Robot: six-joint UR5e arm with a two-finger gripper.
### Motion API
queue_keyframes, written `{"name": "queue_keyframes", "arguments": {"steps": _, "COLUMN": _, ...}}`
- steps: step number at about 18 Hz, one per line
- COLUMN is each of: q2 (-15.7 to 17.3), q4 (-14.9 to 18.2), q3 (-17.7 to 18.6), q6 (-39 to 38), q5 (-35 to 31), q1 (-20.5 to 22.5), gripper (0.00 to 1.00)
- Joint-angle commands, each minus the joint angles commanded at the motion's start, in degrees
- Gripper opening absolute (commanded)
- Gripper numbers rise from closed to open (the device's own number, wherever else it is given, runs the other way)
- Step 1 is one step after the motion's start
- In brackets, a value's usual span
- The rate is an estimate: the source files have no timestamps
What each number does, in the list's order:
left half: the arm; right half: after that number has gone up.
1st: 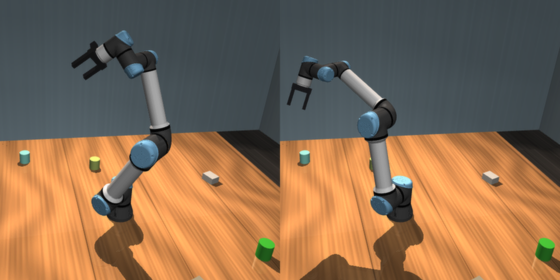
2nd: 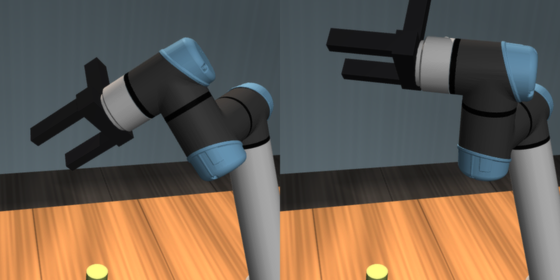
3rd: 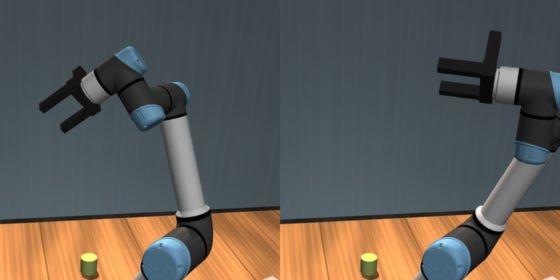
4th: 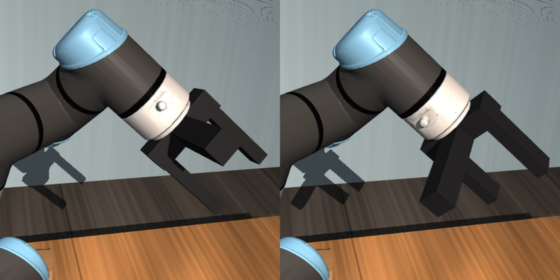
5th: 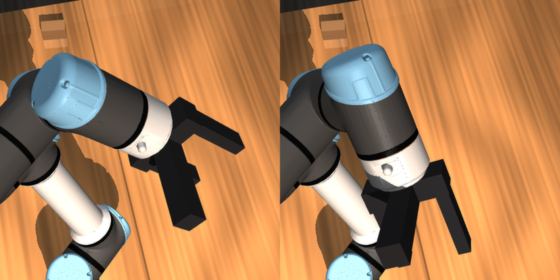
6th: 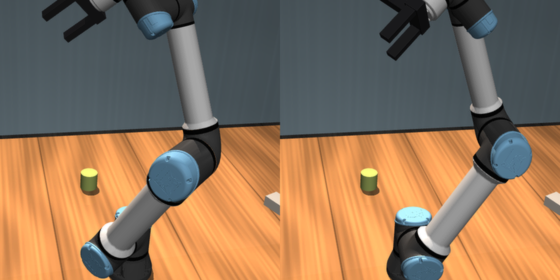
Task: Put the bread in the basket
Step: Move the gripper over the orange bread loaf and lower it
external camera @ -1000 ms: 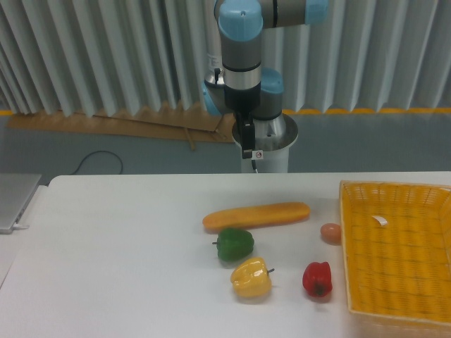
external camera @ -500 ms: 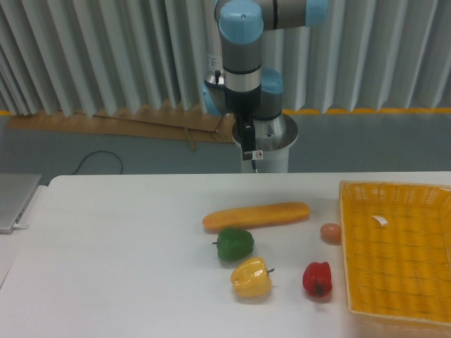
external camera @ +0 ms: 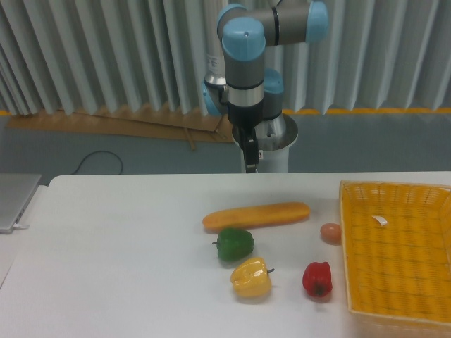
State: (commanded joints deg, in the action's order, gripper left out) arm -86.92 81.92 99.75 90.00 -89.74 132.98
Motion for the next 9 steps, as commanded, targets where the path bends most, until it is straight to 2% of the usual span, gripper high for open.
{"name": "queue_keyframes", "arguments": {"steps": 3, "q2": -0.7, "q4": -0.88, "q3": 0.27, "q6": 0.26, "q5": -1.4, "q1": 0.96, "gripper": 1.0}}
{"name": "queue_keyframes", "arguments": {"steps": 6, "q2": -0.7, "q4": -6.49, "q3": 2.98, "q6": 0.35, "q5": -1.67, "q1": 1.41, "gripper": 1.0}}
{"name": "queue_keyframes", "arguments": {"steps": 9, "q2": -0.88, "q4": -7.65, "q3": 3.78, "q6": 1.32, "q5": -1.67, "q1": 2.46, "gripper": 1.0}}
